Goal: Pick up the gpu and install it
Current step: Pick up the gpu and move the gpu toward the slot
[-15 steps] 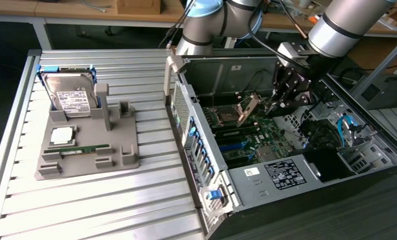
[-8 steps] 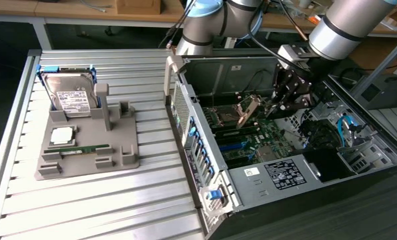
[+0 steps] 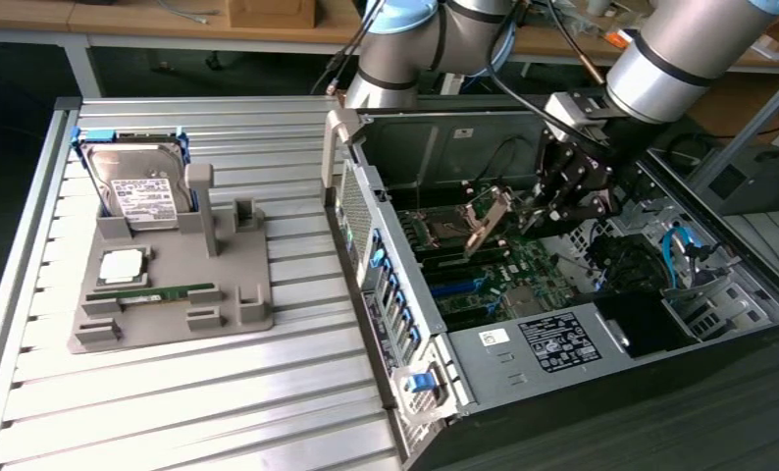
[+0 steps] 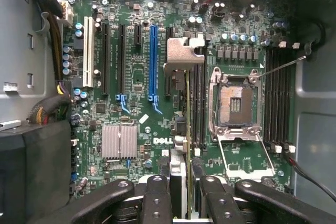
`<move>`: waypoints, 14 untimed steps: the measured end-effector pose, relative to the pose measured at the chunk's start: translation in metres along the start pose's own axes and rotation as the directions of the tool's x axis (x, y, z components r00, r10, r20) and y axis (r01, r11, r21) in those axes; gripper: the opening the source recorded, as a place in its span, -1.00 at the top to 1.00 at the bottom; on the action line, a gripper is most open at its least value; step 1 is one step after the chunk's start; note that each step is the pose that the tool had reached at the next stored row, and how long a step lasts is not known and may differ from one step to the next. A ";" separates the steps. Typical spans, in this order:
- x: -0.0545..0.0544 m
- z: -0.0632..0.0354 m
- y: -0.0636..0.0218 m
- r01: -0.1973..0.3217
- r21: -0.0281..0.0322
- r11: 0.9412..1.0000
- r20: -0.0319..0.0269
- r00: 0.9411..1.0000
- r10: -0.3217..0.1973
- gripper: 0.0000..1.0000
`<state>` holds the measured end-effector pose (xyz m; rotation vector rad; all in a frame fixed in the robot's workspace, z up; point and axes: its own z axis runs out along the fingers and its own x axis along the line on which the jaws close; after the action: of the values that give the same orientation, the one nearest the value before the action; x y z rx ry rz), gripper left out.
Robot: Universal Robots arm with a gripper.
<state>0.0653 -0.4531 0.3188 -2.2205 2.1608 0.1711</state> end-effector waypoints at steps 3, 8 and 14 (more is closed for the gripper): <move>0.003 0.0003 0.0016 0.000 0.000 1.000 0.000 1.000 0.000 0.47; 0.006 0.0008 0.0046 0.000 0.000 1.000 0.000 1.000 0.000 0.47; 0.009 0.0017 0.0089 0.000 0.000 1.000 0.000 1.000 0.000 0.47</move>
<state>0.0565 -0.4619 0.3167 -2.2205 2.1607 0.1713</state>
